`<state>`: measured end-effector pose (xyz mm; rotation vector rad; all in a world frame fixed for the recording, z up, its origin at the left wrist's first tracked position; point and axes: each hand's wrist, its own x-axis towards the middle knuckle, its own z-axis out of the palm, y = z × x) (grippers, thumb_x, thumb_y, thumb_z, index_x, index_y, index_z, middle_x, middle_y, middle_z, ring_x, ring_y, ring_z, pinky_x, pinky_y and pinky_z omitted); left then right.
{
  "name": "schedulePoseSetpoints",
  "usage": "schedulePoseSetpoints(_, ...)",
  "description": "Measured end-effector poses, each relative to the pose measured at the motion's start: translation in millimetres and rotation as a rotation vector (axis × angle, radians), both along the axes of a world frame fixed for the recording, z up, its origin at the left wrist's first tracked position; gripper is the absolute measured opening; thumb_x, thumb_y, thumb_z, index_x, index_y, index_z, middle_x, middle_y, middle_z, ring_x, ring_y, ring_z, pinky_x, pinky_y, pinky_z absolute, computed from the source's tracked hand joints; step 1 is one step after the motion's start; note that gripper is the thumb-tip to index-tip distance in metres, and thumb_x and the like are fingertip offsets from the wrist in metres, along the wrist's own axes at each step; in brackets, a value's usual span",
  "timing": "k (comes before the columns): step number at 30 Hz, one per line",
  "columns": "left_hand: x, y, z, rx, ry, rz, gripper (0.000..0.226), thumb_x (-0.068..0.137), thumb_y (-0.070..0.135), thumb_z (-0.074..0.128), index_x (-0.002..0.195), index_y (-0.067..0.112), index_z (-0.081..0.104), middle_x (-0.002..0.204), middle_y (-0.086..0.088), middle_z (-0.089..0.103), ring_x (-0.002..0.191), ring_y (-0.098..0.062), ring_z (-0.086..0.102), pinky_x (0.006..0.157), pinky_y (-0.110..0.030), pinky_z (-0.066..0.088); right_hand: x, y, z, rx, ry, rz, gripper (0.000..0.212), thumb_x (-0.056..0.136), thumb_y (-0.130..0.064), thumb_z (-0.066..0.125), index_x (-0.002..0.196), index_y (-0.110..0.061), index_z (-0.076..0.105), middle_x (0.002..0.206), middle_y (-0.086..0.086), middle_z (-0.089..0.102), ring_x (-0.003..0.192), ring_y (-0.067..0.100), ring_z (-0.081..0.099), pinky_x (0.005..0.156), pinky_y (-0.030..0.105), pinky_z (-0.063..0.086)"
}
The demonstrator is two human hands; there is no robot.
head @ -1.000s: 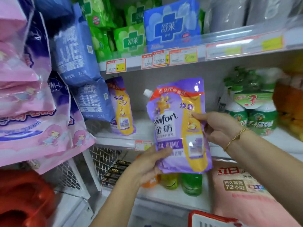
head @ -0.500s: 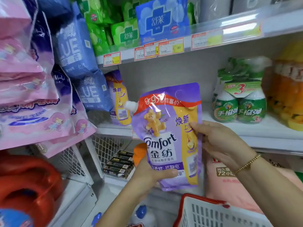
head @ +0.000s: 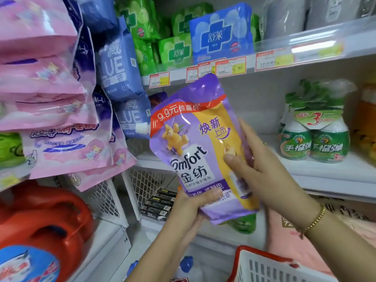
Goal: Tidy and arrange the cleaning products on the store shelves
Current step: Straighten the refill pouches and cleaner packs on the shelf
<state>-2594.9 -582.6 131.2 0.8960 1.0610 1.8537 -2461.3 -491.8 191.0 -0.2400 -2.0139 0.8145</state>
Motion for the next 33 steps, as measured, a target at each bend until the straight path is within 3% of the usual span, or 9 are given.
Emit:
schedulePoseSetpoints(3, 0.9, -5.3, 23.8, 0.066, -0.103, -0.033, 0.056, 0.064, -0.002, 0.076, 0.117, 0.006, 0.063, 0.112, -0.016, 0.07, 0.096, -0.029, 0.07, 0.077, -0.045, 0.057, 2.5, -9.3, -17.2, 0.456, -0.163, -0.178, 0.094, 0.073, -0.063, 0.062, 0.15, -0.036, 0.016, 0.16, -0.006, 0.007, 0.147, 0.015, 0.009, 0.118, 0.032, 0.018)
schedulePoseSetpoints(5, -1.2, -10.4, 37.7, 0.156, -0.17, -0.085, 0.069, 0.06, 0.007, 0.085, 0.124, 0.004, 0.06, 0.124, -0.02, 0.064, 0.111, -0.033, 0.064, 0.09, -0.05, 0.053, -1.6, -9.8, -30.0, 0.636, -0.237, -0.25, 0.1, 0.066, -0.062, 0.07, 0.149, -0.039, 0.018, 0.161, 0.0, 0.0, 0.147, 0.03, 0.008, 0.116, 0.048, 0.021)
schedulePoseSetpoints(7, -0.4, -16.8, 48.8, 0.228, -0.227, -0.185, 0.082, 0.061, 0.017, 0.088, 0.134, 0.001, 0.051, 0.133, -0.023, 0.056, 0.123, -0.037, 0.055, 0.101, -0.053, 0.044, -8.0, -8.4, -34.6, 0.592, -0.137, -0.294, 0.095, 0.068, -0.048, 0.079, 0.147, -0.04, 0.026, 0.16, 0.004, 0.004, 0.145, 0.034, 0.017, 0.111, 0.046, 0.031)
schedulePoseSetpoints(12, -1.0, -29.3, 63.0, 0.298, -0.174, -0.329, 0.082, 0.078, 0.036, 0.075, 0.143, 0.003, 0.039, 0.143, -0.021, 0.046, 0.134, -0.034, 0.044, 0.108, -0.047, 0.039, -12.7, -11.3, -22.9, 0.513, 0.096, -0.288, 0.069, 0.078, -0.049, 0.061, 0.14, -0.042, 0.033, 0.151, -0.002, 0.022, 0.139, 0.014, 0.027, 0.111, 0.026, 0.028)
schedulePoseSetpoints(17, 0.8, -33.7, 76.1, 0.299, -0.129, -0.214, 0.1, 0.069, 0.07, 0.063, 0.147, 0.013, 0.036, 0.143, -0.015, 0.049, 0.133, -0.03, 0.046, 0.109, -0.046, 0.038, -19.5, -22.1, -19.9, 0.24, 0.226, -0.133, 0.091, 0.059, -0.026, 0.082, 0.137, -0.04, 0.039, 0.143, 0.0, 0.037, 0.129, 0.0, 0.04, 0.1, 0.01, 0.036)
schedulePoseSetpoints(21, -16.0, -27.7, 75.8, 0.328, -0.05, -0.144, 0.072, 0.077, 0.037, 0.074, 0.142, 0.027, 0.045, 0.136, -0.008, 0.056, 0.117, -0.026, 0.052, 0.101, -0.04, 0.042, -29.3, -34.1, -13.0, -0.268, 0.423, 0.292, 0.087, 0.055, -0.01, 0.078, 0.133, -0.028, 0.045, 0.127, 0.003, 0.06, 0.113, 0.017, 0.06, 0.091, 0.029, 0.05)
schedulePoseSetpoints(26, -45.6, -25.0, 76.0, 0.251, -0.058, -0.021, 0.086, 0.064, 0.012, 0.084, 0.141, 0.013, 0.046, 0.131, -0.012, 0.059, 0.107, -0.019, 0.063, 0.08, -0.027, 0.055, -30.6, -21.9, -17.2, -0.823, 0.274, 0.856, 0.081, 0.062, -0.039, 0.084, 0.13, -0.006, 0.054, 0.13, 0.023, 0.056, 0.119, 0.039, 0.055, 0.091, 0.052, 0.048)
schedulePoseSetpoints(30, -45.3, -26.7, 59.0, 0.238, -0.255, -0.173, 0.089, 0.039, 0.014, 0.098, 0.12, 0.0, 0.062, 0.11, -0.019, 0.069, 0.099, -0.026, 0.069, 0.079, -0.039, 0.059, -26.2, -22.1, -30.8, -1.034, 0.098, 0.887, 0.072, 0.054, -0.053, 0.085, 0.115, -0.019, 0.068, 0.126, 0.016, 0.062, 0.115, 0.036, 0.059, 0.086, 0.059, 0.05)
schedulePoseSetpoints(33, -48.2, -28.4, 53.6, 0.273, -0.31, -0.102, 0.083, 0.033, 0.014, 0.098, 0.109, 0.003, 0.068, 0.103, -0.015, 0.073, 0.093, -0.025, 0.071, 0.069, -0.037, 0.059, -22.5, -24.5, -20.7, -0.961, -0.012, 0.7, 0.049, 0.087, -0.048, 0.052, 0.126, -0.02, 0.058, 0.123, 0.012, 0.064, 0.11, 0.034, 0.063, 0.085, 0.048, 0.055)
